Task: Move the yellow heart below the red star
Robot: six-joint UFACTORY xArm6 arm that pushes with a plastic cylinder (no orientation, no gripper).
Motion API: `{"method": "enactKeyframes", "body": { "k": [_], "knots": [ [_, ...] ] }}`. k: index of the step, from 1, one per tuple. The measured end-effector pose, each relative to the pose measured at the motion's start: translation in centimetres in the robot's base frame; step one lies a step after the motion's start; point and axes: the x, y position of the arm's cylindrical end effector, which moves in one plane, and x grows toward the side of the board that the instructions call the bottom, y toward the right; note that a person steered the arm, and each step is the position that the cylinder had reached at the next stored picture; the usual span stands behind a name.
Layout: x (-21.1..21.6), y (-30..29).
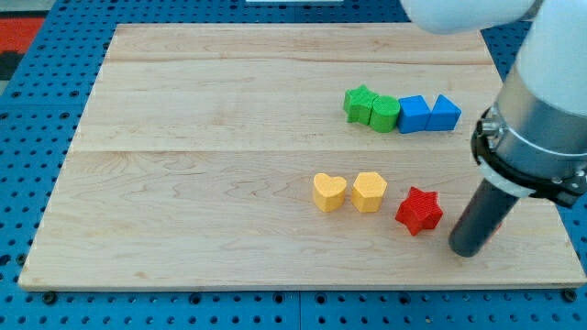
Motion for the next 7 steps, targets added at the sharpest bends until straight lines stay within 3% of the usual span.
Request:
{"method": "enactKeyframes", "body": {
  "k": [2,5,7],
  "knots": [
    [-0.5,2.2],
    [0.4,-14.9],
    [-6.4,-19.6]
  ]
}}
